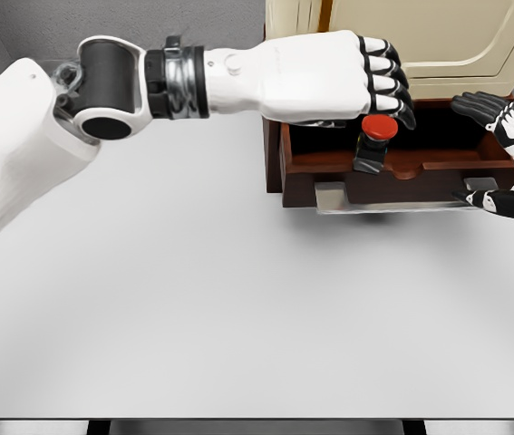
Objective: Put the switch into the drawer with left arm, and close the drawer with right arm
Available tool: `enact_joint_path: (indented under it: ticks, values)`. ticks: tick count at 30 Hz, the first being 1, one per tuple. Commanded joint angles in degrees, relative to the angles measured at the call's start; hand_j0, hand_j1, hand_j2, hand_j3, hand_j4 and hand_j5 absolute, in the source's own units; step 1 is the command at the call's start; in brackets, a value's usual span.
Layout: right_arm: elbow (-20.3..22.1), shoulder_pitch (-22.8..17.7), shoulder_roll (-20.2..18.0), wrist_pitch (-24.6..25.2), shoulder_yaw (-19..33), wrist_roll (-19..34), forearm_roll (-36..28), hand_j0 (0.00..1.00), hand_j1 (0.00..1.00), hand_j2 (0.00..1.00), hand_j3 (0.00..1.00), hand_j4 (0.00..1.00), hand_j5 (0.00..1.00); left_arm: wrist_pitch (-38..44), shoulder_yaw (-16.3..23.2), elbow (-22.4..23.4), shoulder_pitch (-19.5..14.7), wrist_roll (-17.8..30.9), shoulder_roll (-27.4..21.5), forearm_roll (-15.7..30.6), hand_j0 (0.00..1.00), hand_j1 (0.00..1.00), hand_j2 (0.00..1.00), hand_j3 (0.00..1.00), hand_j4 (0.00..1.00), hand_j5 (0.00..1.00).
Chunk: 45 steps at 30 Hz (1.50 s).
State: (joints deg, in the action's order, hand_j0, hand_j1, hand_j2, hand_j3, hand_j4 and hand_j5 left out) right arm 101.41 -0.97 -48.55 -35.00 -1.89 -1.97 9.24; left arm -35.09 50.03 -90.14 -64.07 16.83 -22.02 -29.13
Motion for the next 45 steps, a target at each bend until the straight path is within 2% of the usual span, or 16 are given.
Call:
enact_joint_path:
  ticks: [1,8,10,19,25,30,40,45]
  values:
    - [-0.07,0.0,-0.06,0.0,0.05,-0.06,-0.36,1.0,1.0,1.0,1.0,1.0,1.0,0.09,-0.2,-2.24,0.0,-0.04,-0.83,0.48,0.71,0.71,0.71,0.71,0.71,0.71]
    - [0.02,0.0,-0.06,0.0,0.05,-0.06,-0.36,1.0,1.0,1.0,1.0,1.0,1.0,0.09,-0.38,-4.96,0.0,-0.04,-1.09,1.36,0.71,0.71,0.71,0.71,0.71,0.71]
    - [0.02,0.0,0.03,0.0,0.05,-0.06,-0.36,1.0,1.0,1.0,1.0,1.0,1.0,0.09,-0.38,-5.93,0.79,-0.04,-2.67,1.71,0.71,0.71,0.71,0.71,0.71,0.71]
    - [0.02,0.0,-0.06,0.0,0.05,-0.06,-0.36,1.0,1.0,1.0,1.0,1.0,1.0,0.09,-0.55,-6.54,2.55,0.05,-5.58,2.68,0.72,0.72,0.72,0.72,0.72,0.72]
    - [0.02,0.0,-0.06,0.0,0.05,-0.06,-0.36,1.0,1.0,1.0,1.0,1.0,1.0,0.09,-0.55,-6.54,2.99,0.05,-5.75,2.77,0.73,0.73,0.73,0.73,0.73,0.73]
    - [-0.07,0.0,-0.06,0.0,0.05,-0.06,-0.36,1.0,1.0,1.0,1.0,1.0,1.0,0.09,-0.55,-6.46,4.66,0.14,-5.49,2.15,0.73,0.73,0.73,0.73,0.73,0.73]
    - [0.02,0.0,-0.06,0.0,0.05,0.03,-0.36,1.0,1.0,1.0,1.0,1.0,1.0,0.09,-0.29,-5.4,5.36,1.02,-4.87,1.45,0.74,0.74,0.74,0.74,0.74,0.74]
    - [0.02,0.0,-0.06,0.0,0.05,0.03,-0.36,1.0,1.0,1.0,1.0,1.0,1.0,0.09,0.06,-0.66,5.19,2.33,-1.8,1.19,0.74,0.74,0.74,0.74,0.74,0.74]
